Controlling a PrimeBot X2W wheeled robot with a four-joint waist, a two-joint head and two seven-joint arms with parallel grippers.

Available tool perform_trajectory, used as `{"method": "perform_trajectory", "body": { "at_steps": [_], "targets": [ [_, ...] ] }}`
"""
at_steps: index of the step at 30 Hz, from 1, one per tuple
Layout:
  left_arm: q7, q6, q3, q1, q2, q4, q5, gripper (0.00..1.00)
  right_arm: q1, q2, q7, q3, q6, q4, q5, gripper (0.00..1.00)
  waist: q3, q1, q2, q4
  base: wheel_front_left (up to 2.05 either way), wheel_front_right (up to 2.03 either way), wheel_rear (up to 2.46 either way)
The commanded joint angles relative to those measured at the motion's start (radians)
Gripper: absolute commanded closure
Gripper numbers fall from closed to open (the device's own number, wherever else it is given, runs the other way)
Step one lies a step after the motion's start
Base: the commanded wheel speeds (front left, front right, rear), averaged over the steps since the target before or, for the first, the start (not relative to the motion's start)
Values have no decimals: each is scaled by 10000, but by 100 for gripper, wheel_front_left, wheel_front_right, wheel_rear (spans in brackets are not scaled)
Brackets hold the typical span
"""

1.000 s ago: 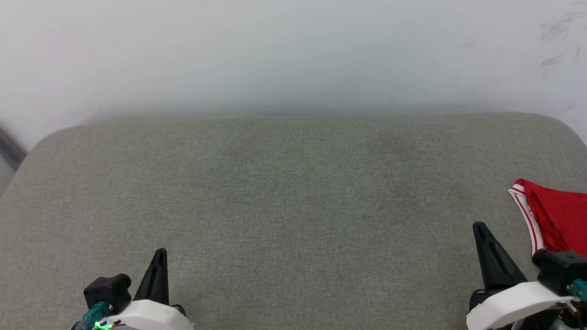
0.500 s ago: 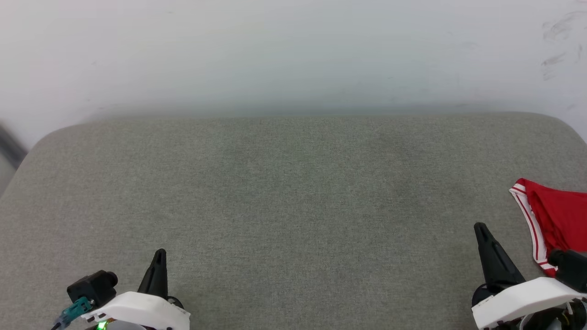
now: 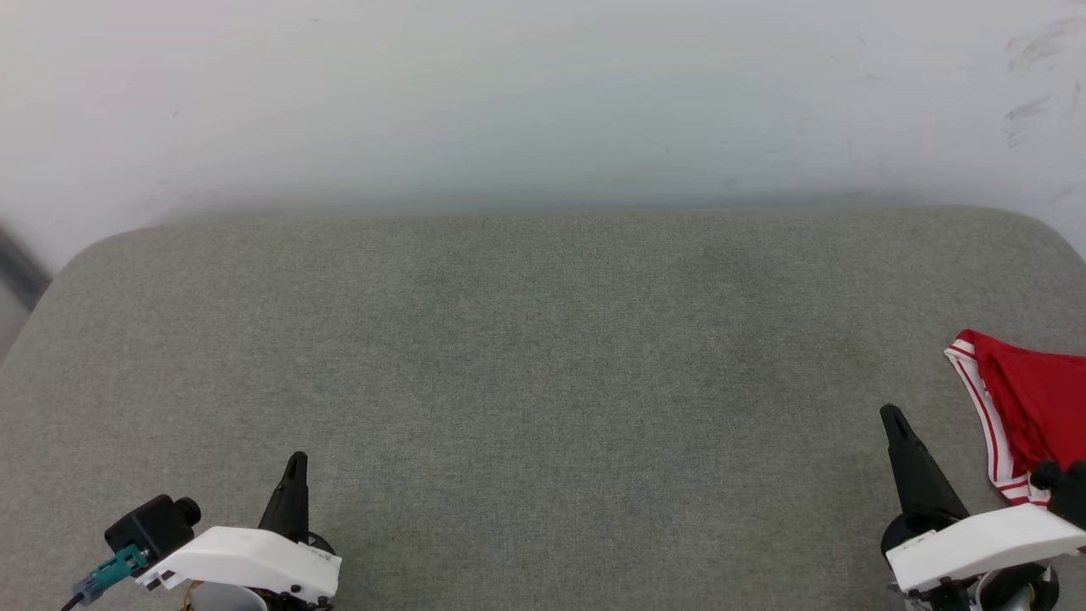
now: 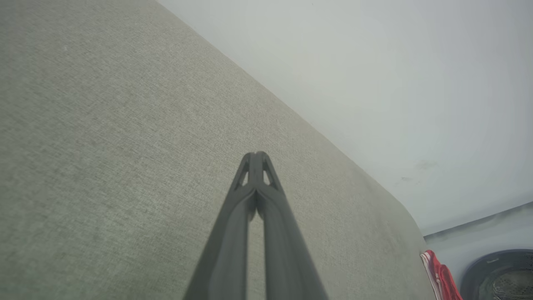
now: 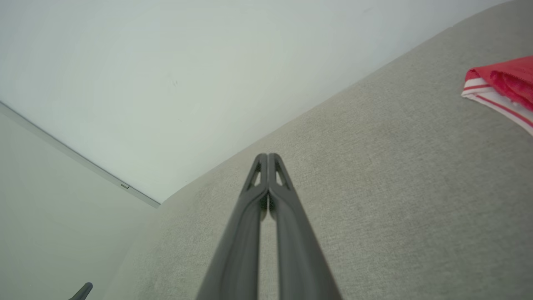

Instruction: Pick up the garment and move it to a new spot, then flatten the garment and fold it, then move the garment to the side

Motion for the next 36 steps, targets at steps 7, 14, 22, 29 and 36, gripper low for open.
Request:
{"method": "perform_trajectory", "body": {
  "at_steps": [7, 14, 22, 29, 36],
  "targets": [
    [299, -271, 403, -369, -199, -58, -861, 100, -410, 16, 63, -90, 0, 166, 1204, 100, 17, 0, -1, 11, 0, 0, 0],
    [521, -461, 658, -425, -384, -19, -1519, 100, -537, 24, 113, -141, 0, 383, 2113, 100, 33, 0, -1, 21, 0, 0, 0],
    [764, -659, 934, -496, -580, 23, -2216, 100, -643, 34, 159, -197, 0, 612, 3069, 100, 52, 0, -1, 33, 0, 0, 0],
    [962, -829, 1165, -534, -733, 56, -2788, 100, -748, 43, 209, -244, 0, 799, 3856, 100, 68, 0, -1, 43, 0, 0, 0],
    [1151, -982, 1376, -581, -894, 91, -3325, 100, -831, 52, 241, -289, 0, 983, 4593, 100, 85, 0, -1, 54, 0, 0, 0]
  ]
}}
